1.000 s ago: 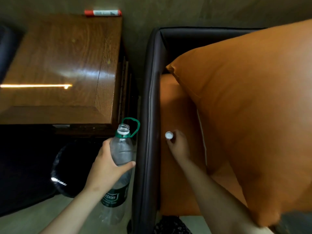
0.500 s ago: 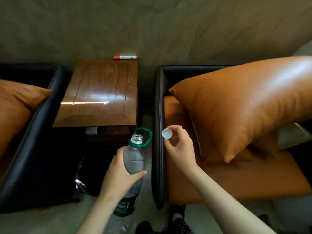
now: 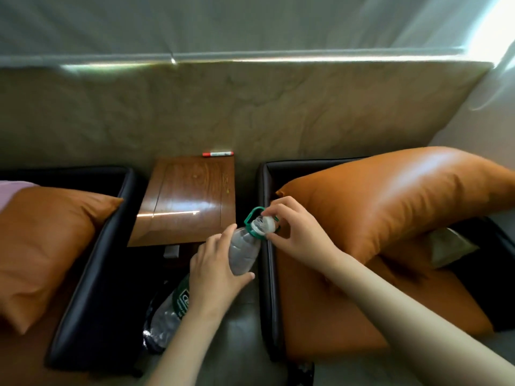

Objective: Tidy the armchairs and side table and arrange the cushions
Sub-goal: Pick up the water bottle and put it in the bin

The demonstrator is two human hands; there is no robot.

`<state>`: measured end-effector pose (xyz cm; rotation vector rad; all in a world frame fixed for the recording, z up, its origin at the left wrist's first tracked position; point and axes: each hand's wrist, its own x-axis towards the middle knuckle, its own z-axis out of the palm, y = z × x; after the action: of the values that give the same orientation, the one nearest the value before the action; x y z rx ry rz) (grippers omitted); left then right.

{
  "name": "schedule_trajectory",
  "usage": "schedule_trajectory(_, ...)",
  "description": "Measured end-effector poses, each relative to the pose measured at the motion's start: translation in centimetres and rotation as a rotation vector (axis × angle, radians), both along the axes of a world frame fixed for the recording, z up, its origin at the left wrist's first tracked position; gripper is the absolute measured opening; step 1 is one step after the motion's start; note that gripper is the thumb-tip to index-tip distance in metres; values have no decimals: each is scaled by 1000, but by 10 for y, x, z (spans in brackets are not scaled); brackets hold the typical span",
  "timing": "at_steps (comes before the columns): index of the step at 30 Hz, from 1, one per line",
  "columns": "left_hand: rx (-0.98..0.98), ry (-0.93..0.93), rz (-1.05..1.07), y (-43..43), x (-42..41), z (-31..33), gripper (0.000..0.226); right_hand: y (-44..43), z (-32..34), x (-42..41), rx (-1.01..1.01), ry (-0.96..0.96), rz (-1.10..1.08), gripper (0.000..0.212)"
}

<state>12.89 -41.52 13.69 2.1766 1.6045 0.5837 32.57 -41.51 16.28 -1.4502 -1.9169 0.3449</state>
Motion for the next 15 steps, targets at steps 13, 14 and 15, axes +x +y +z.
schedule_trajectory(13,154,58,-135,-1,-9,46,101,-6,80,18,-142,-137,192,35)
schedule_trajectory(14,153,58,-147,-1,-10,48,101,-7,83,17,-158,-145,201,36)
schedule_trajectory(15,149,62,-160,-2,-11,49,101,-8,84,16,-170,-152,206,36)
